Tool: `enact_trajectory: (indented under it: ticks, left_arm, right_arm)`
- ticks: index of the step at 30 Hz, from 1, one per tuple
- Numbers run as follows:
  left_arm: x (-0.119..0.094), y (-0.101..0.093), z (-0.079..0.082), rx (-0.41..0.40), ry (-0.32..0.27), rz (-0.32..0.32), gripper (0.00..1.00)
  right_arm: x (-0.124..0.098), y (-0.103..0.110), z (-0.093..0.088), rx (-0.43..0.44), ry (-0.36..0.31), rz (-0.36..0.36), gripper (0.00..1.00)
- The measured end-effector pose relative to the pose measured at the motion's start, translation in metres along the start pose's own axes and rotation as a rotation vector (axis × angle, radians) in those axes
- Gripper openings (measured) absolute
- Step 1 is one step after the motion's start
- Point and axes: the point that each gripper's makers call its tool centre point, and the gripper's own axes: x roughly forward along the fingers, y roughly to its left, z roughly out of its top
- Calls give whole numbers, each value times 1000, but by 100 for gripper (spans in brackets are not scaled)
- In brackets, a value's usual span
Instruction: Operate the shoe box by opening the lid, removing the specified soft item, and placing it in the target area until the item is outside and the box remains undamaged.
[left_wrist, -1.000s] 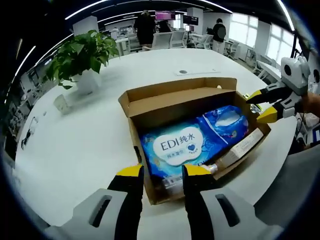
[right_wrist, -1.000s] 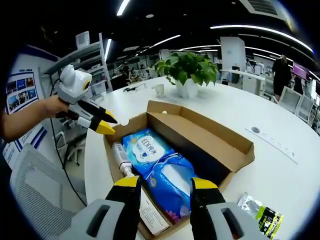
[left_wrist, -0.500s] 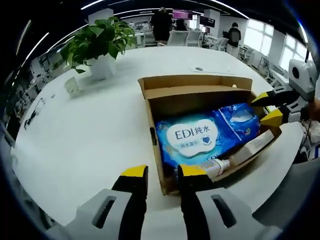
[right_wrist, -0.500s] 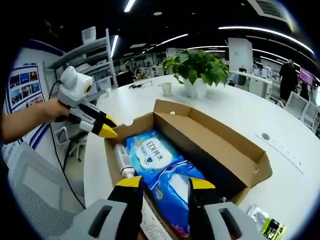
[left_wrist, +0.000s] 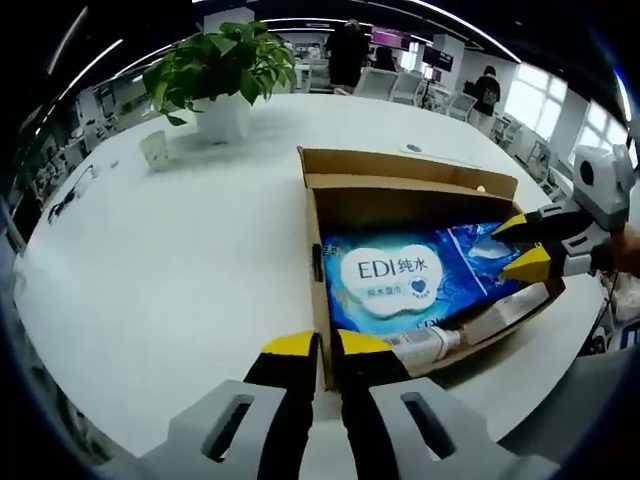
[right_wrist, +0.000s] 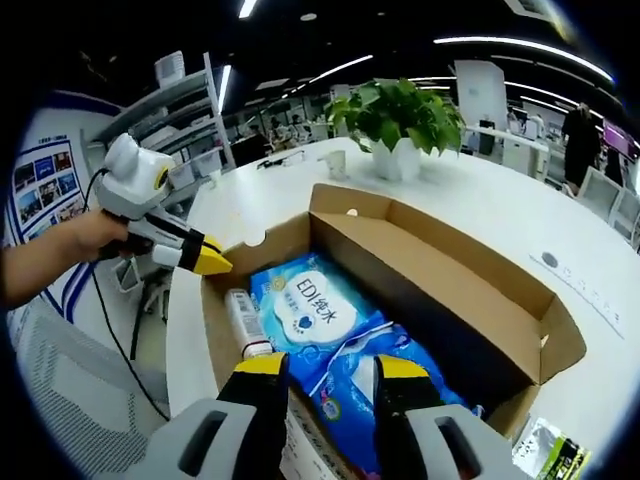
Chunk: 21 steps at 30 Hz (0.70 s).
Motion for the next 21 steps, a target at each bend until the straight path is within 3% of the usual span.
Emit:
enact_trajectory:
  ticks: [7,21]
  left_arm:
    - [0,1,0,-39,3,2,4]
    - [-1,1,0,-63,12,-3,4]
  right_arm:
    - [12,2,2,14,2,3,25]
    - [40,0,-8,18,94,11,24]
